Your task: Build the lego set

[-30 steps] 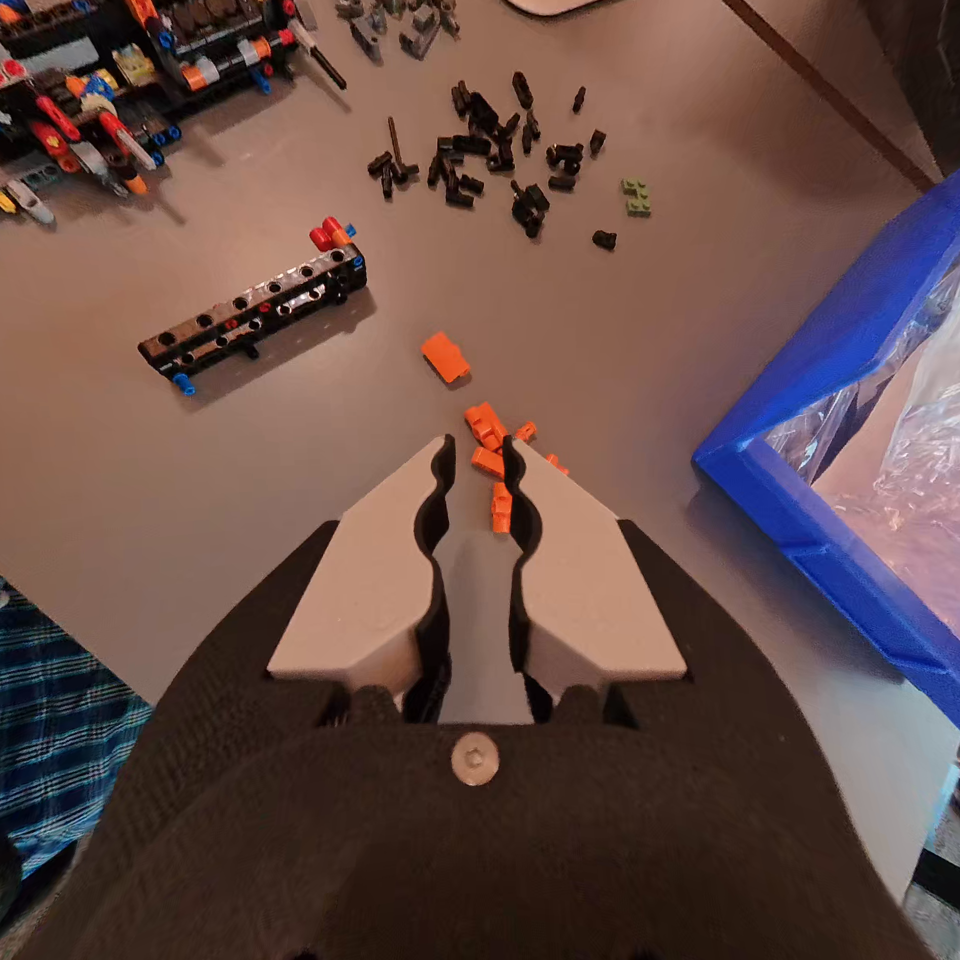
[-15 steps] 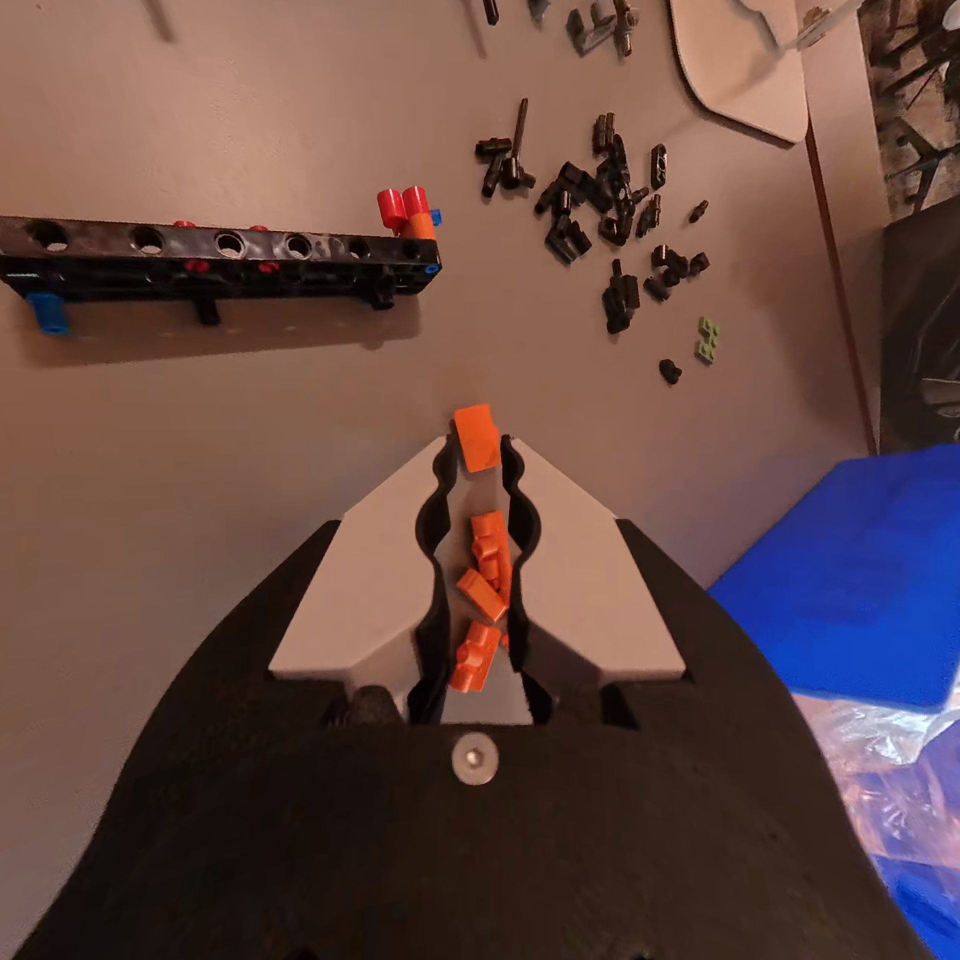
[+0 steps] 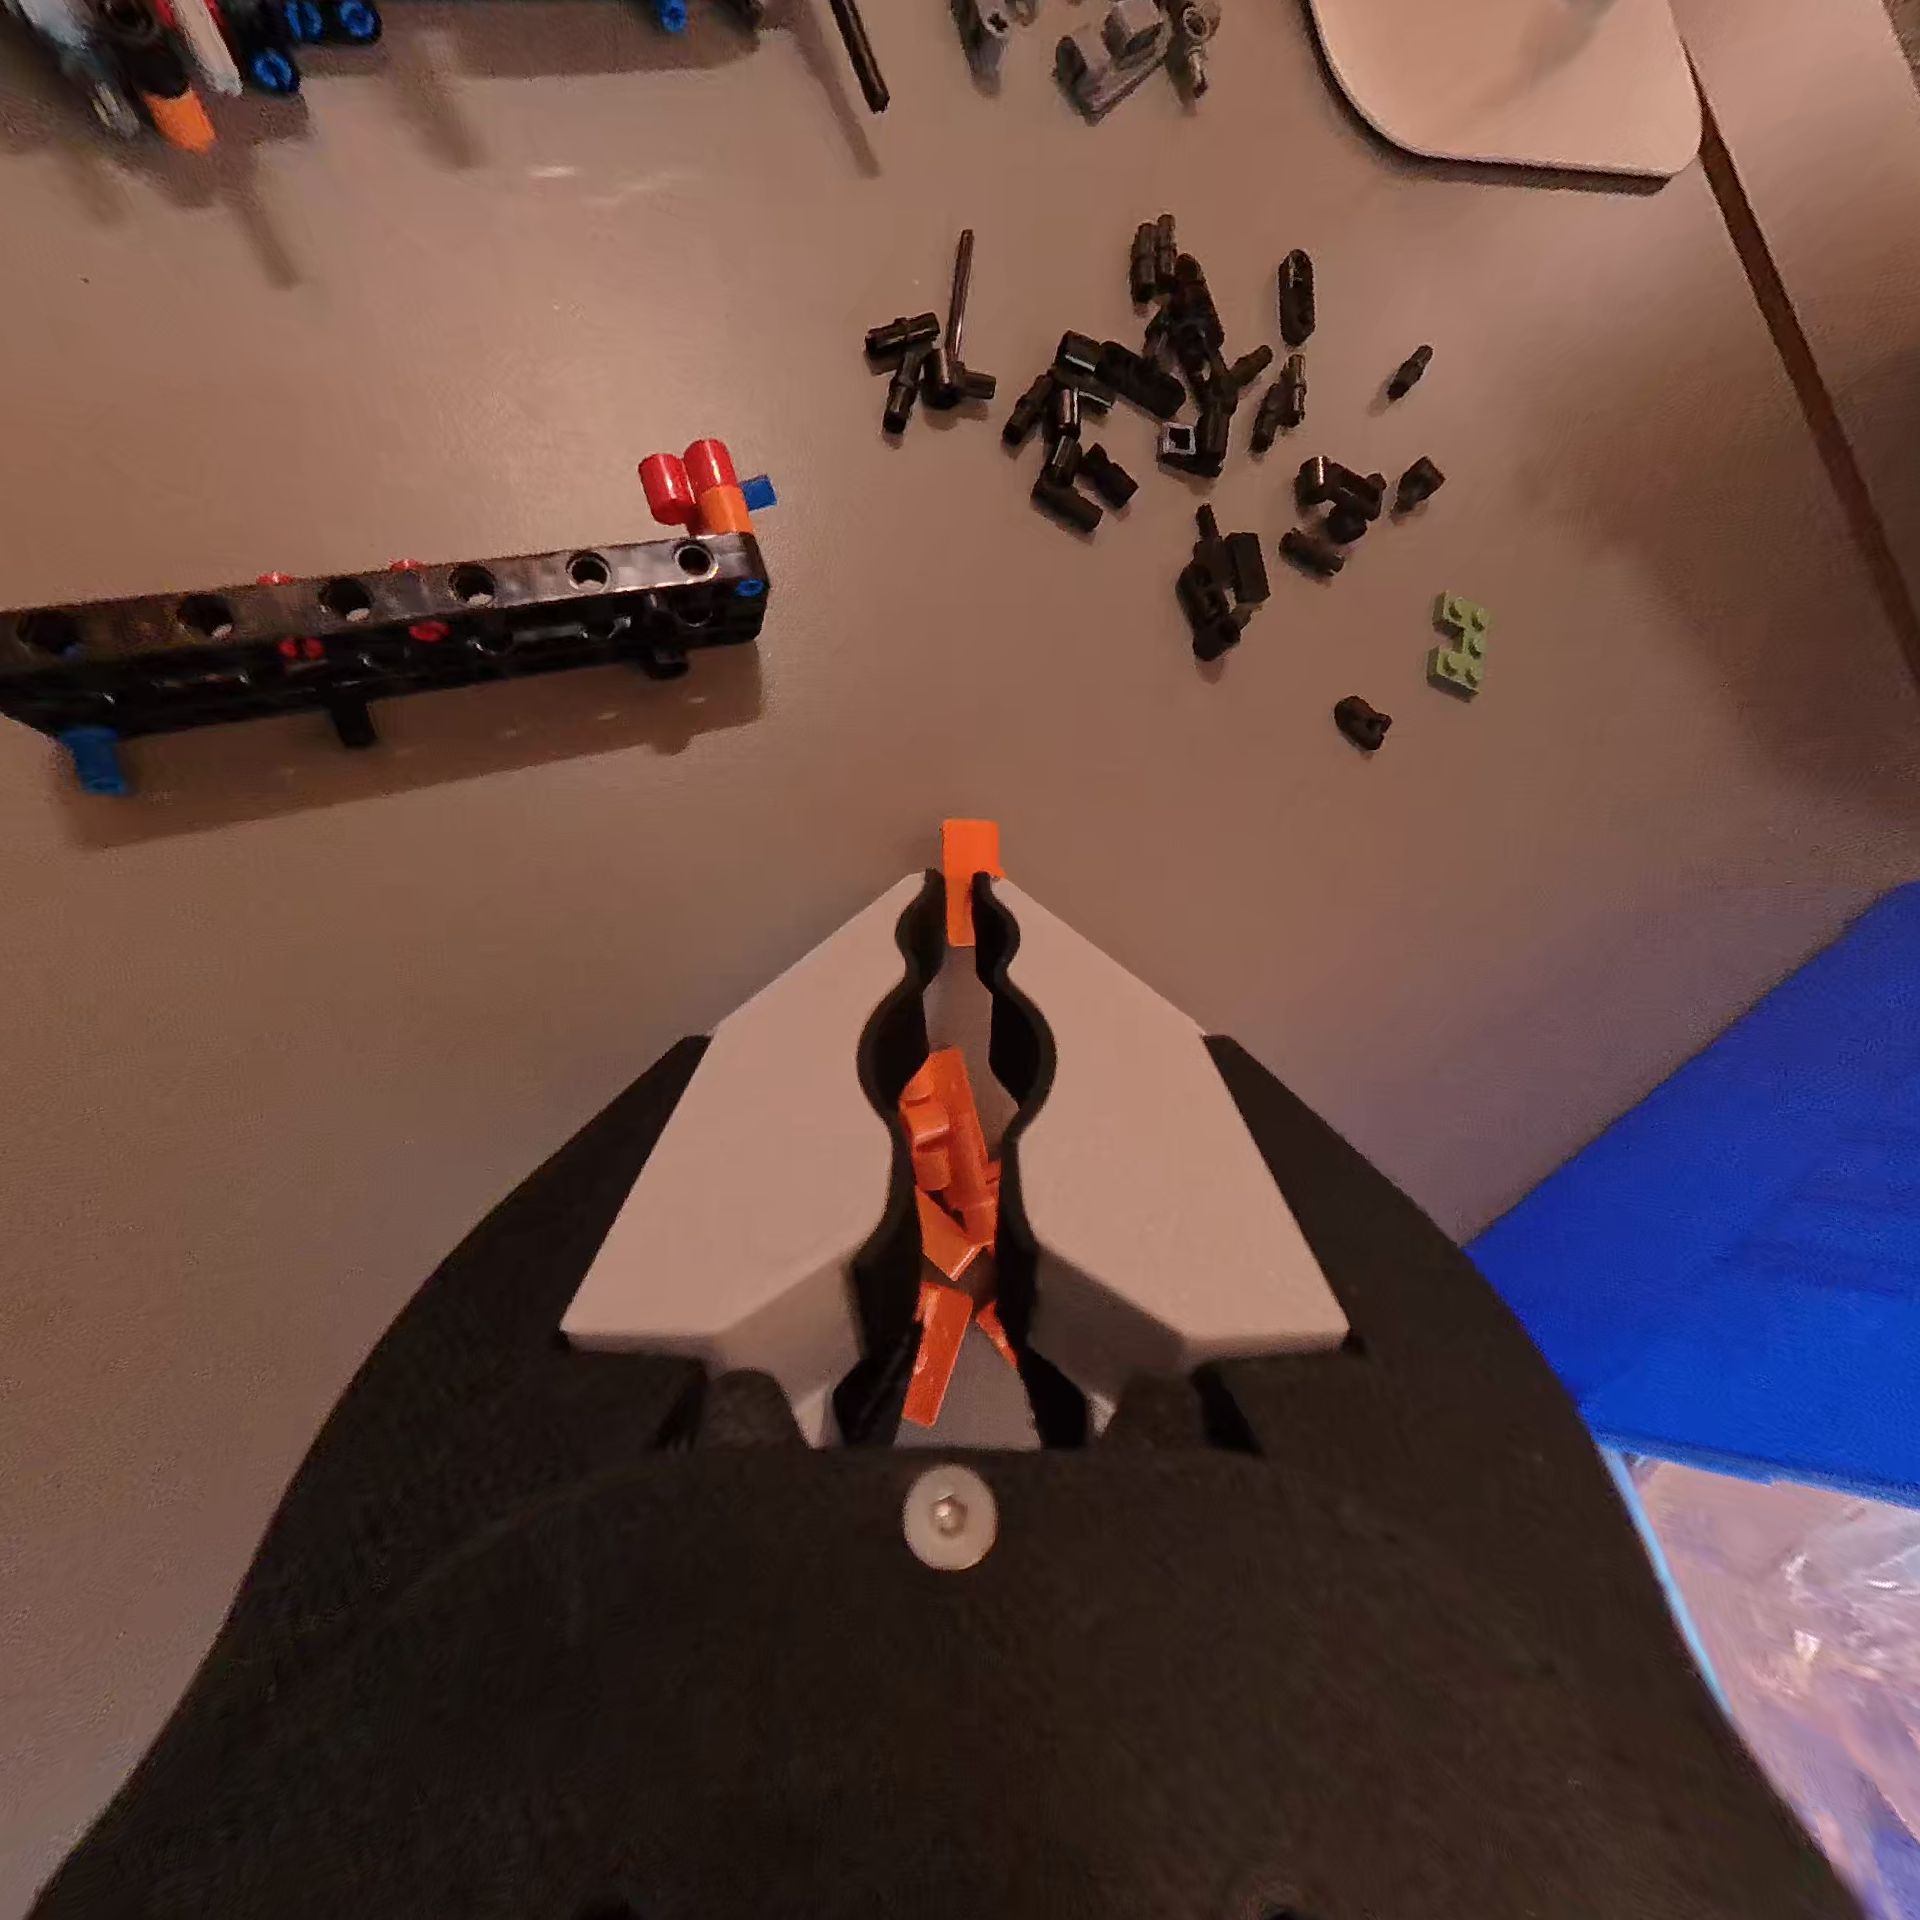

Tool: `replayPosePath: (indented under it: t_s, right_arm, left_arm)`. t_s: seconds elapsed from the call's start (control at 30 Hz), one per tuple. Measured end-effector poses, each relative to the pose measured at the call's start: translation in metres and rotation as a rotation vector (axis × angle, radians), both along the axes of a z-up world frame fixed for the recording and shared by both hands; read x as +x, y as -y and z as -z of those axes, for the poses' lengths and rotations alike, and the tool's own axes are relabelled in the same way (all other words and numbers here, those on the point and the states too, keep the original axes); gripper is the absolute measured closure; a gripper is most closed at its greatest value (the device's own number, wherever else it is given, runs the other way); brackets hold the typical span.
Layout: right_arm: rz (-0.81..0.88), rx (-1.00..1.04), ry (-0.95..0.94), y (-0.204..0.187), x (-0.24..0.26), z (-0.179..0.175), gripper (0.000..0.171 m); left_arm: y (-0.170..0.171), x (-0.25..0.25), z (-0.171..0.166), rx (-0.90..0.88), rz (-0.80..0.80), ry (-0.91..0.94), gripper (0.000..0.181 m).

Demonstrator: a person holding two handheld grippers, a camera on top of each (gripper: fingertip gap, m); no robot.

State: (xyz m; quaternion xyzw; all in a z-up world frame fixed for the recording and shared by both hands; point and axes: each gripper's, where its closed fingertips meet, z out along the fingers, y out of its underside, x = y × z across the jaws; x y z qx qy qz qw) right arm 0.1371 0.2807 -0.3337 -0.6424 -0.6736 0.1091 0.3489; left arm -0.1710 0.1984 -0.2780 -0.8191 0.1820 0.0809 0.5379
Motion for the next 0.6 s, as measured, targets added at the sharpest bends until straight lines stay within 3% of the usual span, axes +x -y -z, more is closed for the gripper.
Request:
replayPosePath:
  t_s: [0.43, 0.6]
  right_arm:
    - [0.109, -0.325, -0.116, -0.004, -0.002, -0.011, 0.171]
    - [0.136, -0.399, -0.069, 0.005, 0.005, -0.009, 0.171]
  left_arm:
    - [-0.001, 0.001, 0.004, -0.014, 0.013, 0.011, 0.106]
    - [0.0, 0.003, 0.004, -0.017, 0.021, 0.02, 0.106]
